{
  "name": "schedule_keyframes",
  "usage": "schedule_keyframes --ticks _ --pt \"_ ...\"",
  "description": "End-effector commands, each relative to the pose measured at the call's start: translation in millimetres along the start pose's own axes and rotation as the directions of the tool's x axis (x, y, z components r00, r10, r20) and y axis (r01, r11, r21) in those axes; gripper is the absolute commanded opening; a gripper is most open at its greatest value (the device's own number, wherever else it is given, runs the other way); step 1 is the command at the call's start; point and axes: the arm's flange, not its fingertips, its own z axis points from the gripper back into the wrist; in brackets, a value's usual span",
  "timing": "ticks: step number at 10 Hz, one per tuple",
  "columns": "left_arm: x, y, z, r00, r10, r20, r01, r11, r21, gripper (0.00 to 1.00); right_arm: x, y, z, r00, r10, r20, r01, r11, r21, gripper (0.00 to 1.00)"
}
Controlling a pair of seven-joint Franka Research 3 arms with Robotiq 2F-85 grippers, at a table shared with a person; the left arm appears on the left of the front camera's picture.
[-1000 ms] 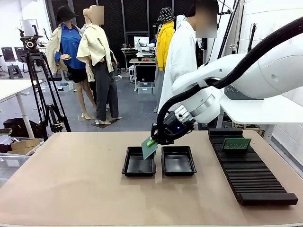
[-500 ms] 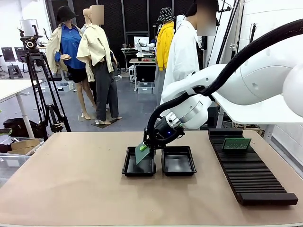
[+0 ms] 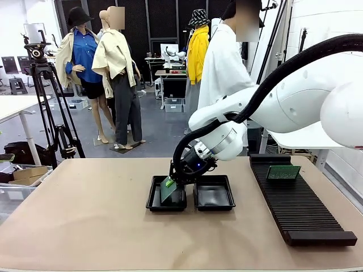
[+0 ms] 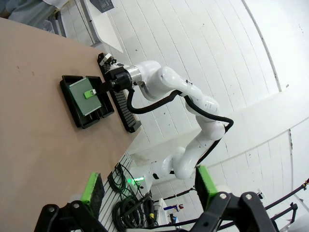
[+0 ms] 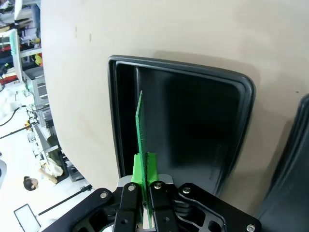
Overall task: Inspect and transfer BCBs to ESD trays.
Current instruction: Pick up the Blank PCB from the PCB Rack and place it in the left ESD tray.
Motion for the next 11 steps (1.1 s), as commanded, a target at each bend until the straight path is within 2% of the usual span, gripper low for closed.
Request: schedule_keyframes --ticks 1,3,11 --pt "-0.6 -1.8 2.0 1.000 0.003 -0.001 -0.003 1.000 0.009 1.00 8.6 3.9 -9.4 1.000 -0.025 0.005 0.025 1.000 -0.015 0.00" --pt "-0.6 -1.8 2.0 1.000 0.003 -0.001 -0.003 1.000 0.009 1.00 5.6 2.1 -5.9 1.000 0.010 -0.004 -0.010 1.000 0.005 0.00" --pt "-0.6 -1.8 2.0 1.000 0.003 -0.001 -0.003 1.000 0.009 1.00 3.2 -1.0 -8.0 1.000 0.000 -0.008 0.000 1.000 0.003 0.00"
